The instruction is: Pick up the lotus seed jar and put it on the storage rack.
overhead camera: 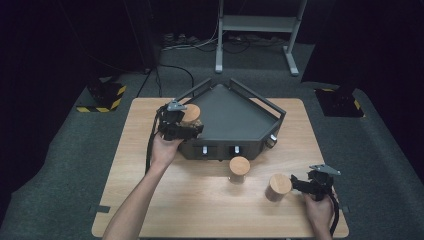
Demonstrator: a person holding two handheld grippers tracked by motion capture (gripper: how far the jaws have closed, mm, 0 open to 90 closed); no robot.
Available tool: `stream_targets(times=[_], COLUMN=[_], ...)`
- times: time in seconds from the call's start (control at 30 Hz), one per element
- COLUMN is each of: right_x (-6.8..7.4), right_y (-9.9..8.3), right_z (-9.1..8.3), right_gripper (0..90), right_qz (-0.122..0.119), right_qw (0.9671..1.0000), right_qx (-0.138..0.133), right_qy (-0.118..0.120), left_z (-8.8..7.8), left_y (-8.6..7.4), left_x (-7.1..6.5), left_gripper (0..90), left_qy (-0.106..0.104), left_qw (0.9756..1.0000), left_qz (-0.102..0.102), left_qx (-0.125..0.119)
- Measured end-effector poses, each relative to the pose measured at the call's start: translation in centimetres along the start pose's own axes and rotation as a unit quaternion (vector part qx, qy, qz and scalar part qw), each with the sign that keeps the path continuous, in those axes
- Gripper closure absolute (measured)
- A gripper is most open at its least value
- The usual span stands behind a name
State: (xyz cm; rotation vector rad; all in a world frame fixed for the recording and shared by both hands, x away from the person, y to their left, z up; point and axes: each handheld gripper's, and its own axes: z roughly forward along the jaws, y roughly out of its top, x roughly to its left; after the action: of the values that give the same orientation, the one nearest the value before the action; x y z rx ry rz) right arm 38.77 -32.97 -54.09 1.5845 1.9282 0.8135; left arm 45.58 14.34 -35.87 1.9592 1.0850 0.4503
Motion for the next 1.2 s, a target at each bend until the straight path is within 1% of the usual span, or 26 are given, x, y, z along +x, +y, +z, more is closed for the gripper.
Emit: stream_targets(times=[0.13, 0.17, 0.2, 0.23, 0.33, 0.5, 0.8, 1.0, 1.1, 1.2], right_x=[0.0, 0.0, 0.0, 0.0, 0.0, 0.0, 0.0, 0.0, 0.0, 0.0], right_y=[0.0, 0.0, 0.0, 0.0, 0.0, 0.0, 0.0, 0.0, 0.0, 0.0], right_z=[0.0, 0.0, 0.0, 0.0, 0.0, 0.0, 0.0, 0.0, 0.0, 0.0], right_gripper=[7.0, 7.0, 7.0, 7.1, 7.0, 7.0, 7.1, 7.1, 7.0, 7.1], right_qz=[0.0, 0.0, 0.0, 0.0, 0.0, 0.0, 0.0, 0.0, 0.0, 0.0], right_qw=[1.0, 1.0, 1.0, 1.0, 1.0, 1.0, 1.0, 1.0, 1.0, 1.0], right_qx=[0.0, 0.0, 0.0, 0.0, 0.0, 0.0, 0.0, 0.0, 0.0, 0.0], right_qy=[0.0, 0.0, 0.0, 0.0, 0.0, 0.0, 0.0, 0.0, 0.0, 0.0], left_z=[0.8, 0.8, 1.3, 1.3, 2.2, 3.3, 4.8, 5.4, 5.8, 5.9], left_y=[0.6, 0.6, 0.9, 0.9, 1.1, 1.2, 0.8, 0.4, 0.0, -0.3], left_x=[0.1, 0.1, 0.1, 0.1, 0.2, 0.4, 0.6, 0.8, 1.0, 1.2], left_gripper=[25.3, 25.3, 25.3, 25.3, 25.3, 25.3, 25.3, 25.3, 25.3, 25.3], left_qy=[0.012, 0.012, 0.019, 0.019, 0.03, 0.041, 0.055, 0.055, 0.059, 0.059], left_qw=[0.9999, 0.9999, 0.9998, 0.9998, 0.9994, 0.9989, 0.9977, 0.9975, 0.997, 0.9969], left_qz=[-0.003, -0.003, -0.004, -0.004, -0.008, -0.015, -0.022, -0.027, -0.027, -0.032], left_qx=[0.006, 0.006, 0.009, 0.009, 0.014, 0.02, 0.033, 0.036, 0.041, 0.04])
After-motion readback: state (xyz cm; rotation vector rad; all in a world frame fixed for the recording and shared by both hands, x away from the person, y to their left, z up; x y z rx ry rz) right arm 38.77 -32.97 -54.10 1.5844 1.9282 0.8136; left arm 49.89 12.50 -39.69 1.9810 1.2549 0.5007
